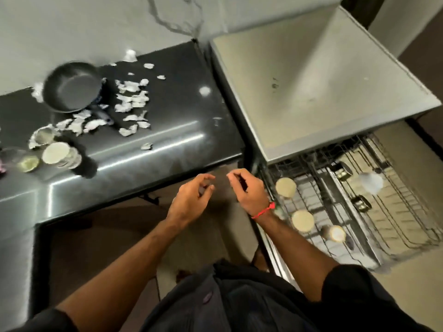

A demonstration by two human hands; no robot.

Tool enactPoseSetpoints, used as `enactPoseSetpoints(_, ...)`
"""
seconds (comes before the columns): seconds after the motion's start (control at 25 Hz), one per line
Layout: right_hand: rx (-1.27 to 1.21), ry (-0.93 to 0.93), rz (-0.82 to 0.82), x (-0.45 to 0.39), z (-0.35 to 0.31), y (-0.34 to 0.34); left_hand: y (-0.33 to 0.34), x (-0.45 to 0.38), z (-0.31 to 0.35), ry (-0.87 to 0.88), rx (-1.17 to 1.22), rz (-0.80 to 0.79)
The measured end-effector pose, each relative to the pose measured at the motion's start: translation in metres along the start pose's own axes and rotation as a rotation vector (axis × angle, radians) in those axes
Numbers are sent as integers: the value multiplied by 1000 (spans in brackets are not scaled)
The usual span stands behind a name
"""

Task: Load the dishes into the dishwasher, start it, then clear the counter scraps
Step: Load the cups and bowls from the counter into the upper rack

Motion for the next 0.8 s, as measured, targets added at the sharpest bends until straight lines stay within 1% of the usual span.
enactPoseSetpoints(0.16,-108,17,-195,-12,-53,92,-92,17,-62,-65,26,205)
enactPoseSetpoints(0.28,-108,14,-331,-14,-96,164,-157,34,-110,-158,53,347)
enactPoseSetpoints(0.44,-96,-26,-451,-9,-147,244,-217,51,-157,-250,-10,444)
enactPoseSetpoints(0.6,-62,-61,-506,-1,-178,299,-256,48,-191,-344,-17,507)
enactPoseSetpoints(0.8,-5,-64,-520,-11,-181,318,-265,18,-211,-383,75,535)
Point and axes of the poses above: each hand's wrist, its own x-axis away from the middle knuckle, its own y-axis out of the palm, z = x × y, the point moved 1 cm from there along -x, towards the middle knuckle, and after that the axes turned 10 degrees about z, right-handed, at the moved point
